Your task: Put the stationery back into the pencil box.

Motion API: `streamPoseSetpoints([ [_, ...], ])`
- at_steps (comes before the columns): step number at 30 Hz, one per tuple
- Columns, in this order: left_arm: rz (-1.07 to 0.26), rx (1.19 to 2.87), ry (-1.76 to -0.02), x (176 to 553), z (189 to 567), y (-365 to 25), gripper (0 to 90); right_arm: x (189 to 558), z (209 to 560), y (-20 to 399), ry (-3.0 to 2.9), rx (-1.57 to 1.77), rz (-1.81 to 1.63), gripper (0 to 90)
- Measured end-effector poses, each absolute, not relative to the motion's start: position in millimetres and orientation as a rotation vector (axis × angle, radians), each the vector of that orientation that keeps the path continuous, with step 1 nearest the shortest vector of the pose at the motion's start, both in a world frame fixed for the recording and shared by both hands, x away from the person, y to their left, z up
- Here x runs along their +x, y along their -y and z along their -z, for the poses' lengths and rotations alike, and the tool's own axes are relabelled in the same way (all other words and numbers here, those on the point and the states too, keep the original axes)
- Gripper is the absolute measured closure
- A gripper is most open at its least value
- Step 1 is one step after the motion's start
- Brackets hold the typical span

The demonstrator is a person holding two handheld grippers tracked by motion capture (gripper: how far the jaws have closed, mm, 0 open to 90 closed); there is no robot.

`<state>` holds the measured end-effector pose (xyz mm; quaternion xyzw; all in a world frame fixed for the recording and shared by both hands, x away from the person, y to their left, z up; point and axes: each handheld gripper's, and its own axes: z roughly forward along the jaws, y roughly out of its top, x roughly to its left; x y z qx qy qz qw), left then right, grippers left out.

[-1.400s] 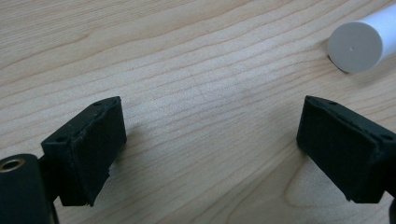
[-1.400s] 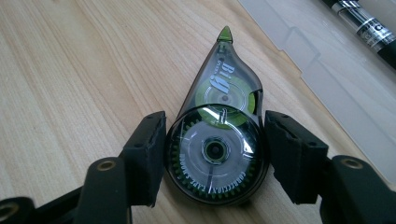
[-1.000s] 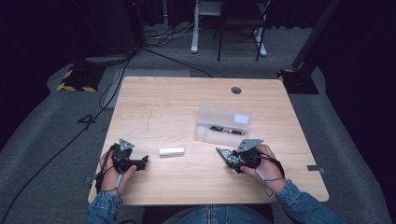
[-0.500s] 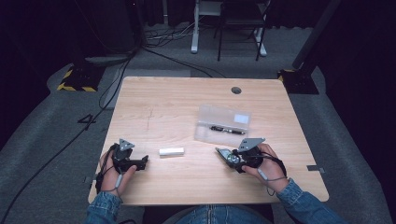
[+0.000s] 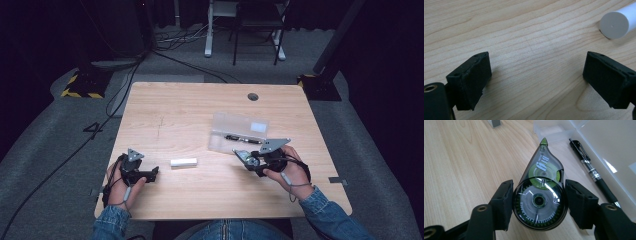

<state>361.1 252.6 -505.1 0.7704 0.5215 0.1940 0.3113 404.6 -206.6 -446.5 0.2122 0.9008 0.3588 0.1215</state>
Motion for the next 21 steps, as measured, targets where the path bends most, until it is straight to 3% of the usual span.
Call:
streamPoseSetpoints([
  [21,-0.512,2.034,-1.376,361,505,-253,8.4,438,439,218,-2.639,0.627,-1.022,42.3],
])
